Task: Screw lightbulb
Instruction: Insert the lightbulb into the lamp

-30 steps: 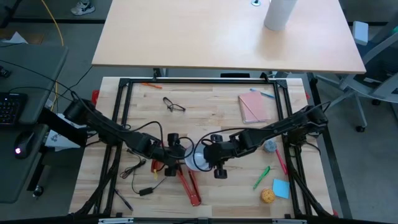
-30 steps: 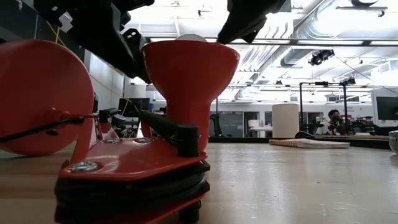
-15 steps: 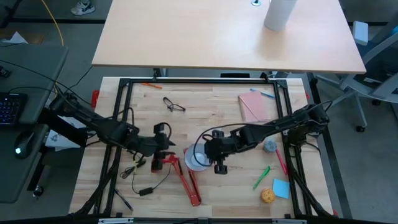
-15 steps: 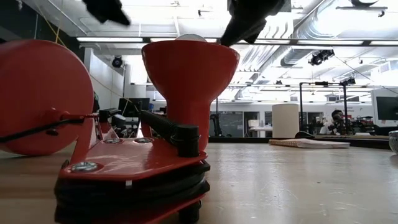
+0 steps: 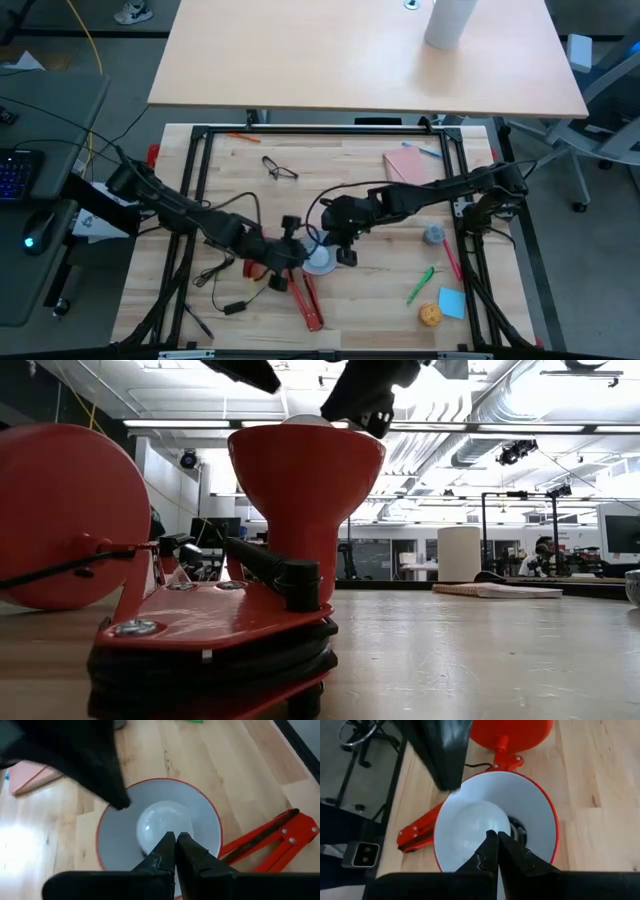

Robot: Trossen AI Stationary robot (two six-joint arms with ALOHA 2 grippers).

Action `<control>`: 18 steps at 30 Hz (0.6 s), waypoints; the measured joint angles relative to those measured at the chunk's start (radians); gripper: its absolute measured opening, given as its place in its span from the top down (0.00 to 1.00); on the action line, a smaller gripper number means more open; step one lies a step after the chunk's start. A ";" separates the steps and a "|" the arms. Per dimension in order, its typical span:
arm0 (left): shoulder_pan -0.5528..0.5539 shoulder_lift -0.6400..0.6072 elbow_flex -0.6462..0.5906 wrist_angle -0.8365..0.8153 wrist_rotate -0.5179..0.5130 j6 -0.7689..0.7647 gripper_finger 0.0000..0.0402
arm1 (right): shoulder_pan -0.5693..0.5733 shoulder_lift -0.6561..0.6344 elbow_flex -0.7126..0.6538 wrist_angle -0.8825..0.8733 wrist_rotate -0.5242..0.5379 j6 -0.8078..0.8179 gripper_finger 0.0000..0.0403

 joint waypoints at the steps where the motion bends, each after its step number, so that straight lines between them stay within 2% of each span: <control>1: -0.004 0.009 0.001 0.006 0.001 0.009 1.00 | 0.000 0.000 0.000 0.002 0.000 0.002 1.00; 9: -0.024 0.061 0.002 0.029 0.005 0.071 1.00 | -0.009 0.009 0.000 0.009 0.045 0.016 1.00; 18: -0.024 0.078 0.002 0.080 0.050 0.093 1.00 | -0.008 0.056 -0.001 0.046 0.025 0.025 1.00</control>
